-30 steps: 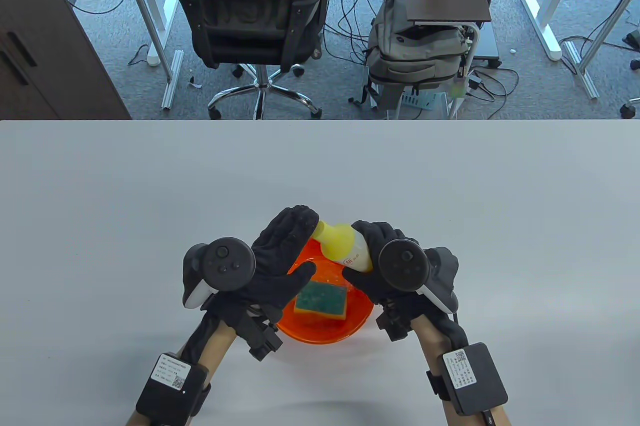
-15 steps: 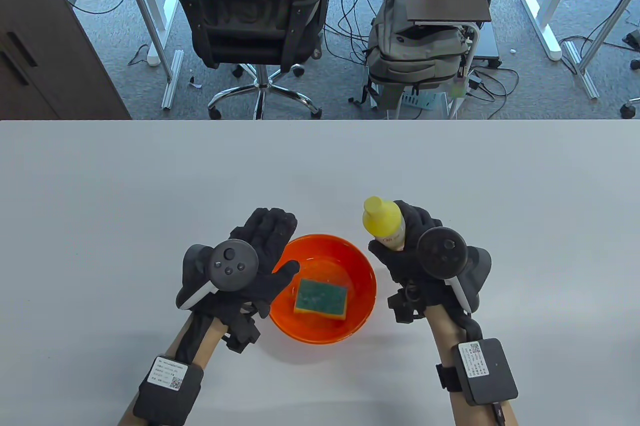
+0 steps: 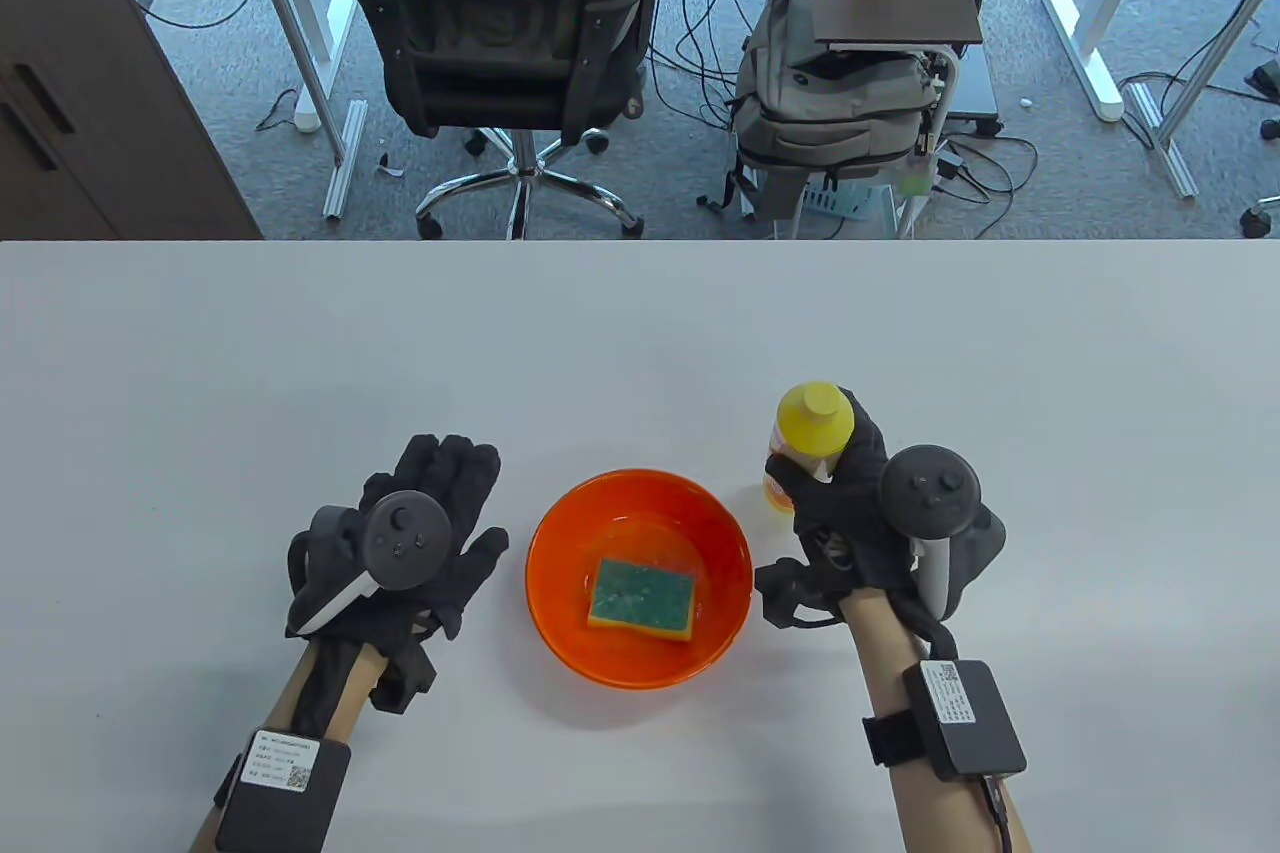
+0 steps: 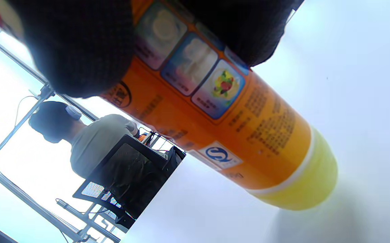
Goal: Squeeze dish soap on sponge and spread
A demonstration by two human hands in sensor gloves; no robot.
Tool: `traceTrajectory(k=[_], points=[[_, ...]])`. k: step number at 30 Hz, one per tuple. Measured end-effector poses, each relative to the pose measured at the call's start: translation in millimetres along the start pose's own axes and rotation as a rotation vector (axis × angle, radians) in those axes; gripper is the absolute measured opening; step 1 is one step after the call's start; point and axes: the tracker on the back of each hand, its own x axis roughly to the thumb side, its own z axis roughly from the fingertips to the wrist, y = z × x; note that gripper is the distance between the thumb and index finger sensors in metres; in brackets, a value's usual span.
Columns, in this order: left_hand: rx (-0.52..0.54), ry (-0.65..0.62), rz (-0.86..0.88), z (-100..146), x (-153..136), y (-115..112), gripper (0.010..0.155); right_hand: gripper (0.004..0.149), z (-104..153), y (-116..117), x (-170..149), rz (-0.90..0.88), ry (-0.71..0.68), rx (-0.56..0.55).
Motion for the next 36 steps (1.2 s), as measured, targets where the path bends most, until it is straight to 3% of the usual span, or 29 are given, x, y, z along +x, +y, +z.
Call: traceTrajectory(k=[7, 16, 18, 21, 27, 36], points=[[-0.014, 0.057, 0.0, 4, -22, -5, 0.075, 0.082, -9, 15, -12, -0.001, 0.018, 0.066], [-0.014, 0.092, -0.092, 7, -25, -12, 0.078, 0.081, -12, 16, -14, 0.158, -0.02, 0.097], [-0.015, 0.087, -0.111, 8, -23, -13, 0.08, 0.087, -10, 13, -15, 0.252, -0.039, 0.104], [0.004, 0.076, -0.136, 10, -18, -12, 0.082, 0.093, -2, 8, -14, 0.443, -0.116, 0.146], [0.032, 0.057, -0.189, 14, -14, -8, 0.084, 0.097, 28, -5, -12, 0.828, -0.317, 0.123], [0.037, 0.044, -0.203, 15, -11, -11, 0.086, 0.097, 48, -7, -27, 0.879, -0.379, 0.158]])
